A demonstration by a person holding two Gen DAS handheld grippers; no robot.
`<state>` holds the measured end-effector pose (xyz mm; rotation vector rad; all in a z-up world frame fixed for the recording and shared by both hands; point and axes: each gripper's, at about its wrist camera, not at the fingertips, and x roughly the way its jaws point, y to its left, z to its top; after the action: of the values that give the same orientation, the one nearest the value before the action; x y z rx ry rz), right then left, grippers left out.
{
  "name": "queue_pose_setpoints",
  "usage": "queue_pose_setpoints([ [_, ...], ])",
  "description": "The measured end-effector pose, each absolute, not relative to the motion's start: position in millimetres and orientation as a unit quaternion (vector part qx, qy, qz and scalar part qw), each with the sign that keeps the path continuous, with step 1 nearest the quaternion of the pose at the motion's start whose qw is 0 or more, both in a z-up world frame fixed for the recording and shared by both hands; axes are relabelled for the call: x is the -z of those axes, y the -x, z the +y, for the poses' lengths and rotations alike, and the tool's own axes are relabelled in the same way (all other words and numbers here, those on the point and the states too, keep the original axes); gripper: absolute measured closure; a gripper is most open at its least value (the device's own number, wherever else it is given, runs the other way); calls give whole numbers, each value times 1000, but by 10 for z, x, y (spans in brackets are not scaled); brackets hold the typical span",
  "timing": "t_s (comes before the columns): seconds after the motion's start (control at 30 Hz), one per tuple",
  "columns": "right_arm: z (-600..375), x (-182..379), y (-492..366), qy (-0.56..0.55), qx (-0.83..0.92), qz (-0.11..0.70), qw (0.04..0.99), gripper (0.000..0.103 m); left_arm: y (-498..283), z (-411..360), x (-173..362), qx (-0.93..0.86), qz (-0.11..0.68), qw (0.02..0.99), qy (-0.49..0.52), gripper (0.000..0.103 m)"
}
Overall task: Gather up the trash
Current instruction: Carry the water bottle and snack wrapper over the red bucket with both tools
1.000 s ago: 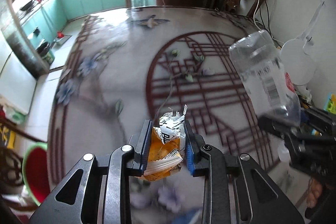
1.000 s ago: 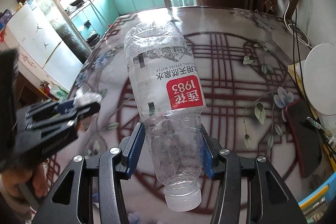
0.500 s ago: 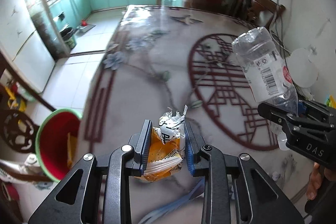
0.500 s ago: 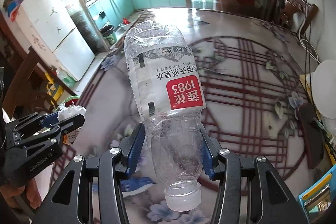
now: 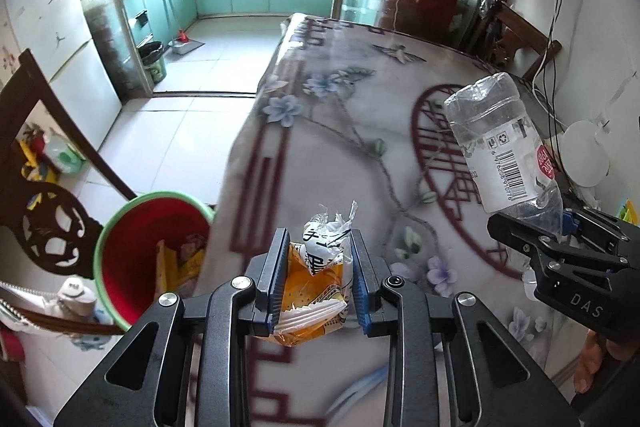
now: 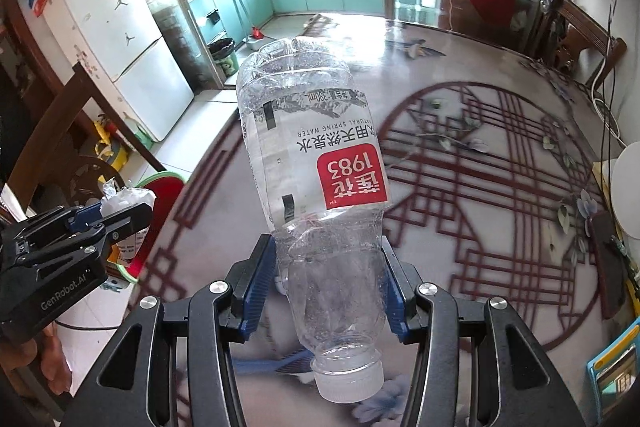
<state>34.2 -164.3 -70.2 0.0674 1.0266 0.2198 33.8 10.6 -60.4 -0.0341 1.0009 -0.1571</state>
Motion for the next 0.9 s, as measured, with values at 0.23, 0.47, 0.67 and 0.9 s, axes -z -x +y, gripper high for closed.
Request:
queue_pose_setpoints([
  [0.23,-1175,650,-333,-22,-113,488,865,55,-349,524,609,71,478,875,31,76],
  [0.47,-725,612,-352,-14,-125,485,866,55,-359,936,636,61,479,875,43,76],
  [0.67,-354,615,-358,-4,-137,487,863,55,-347,1267,689,47,482,873,55,76],
  [0.9,11,659,-376,6,-152,493,856,55,-333,1593,768,29,490,868,68,76],
])
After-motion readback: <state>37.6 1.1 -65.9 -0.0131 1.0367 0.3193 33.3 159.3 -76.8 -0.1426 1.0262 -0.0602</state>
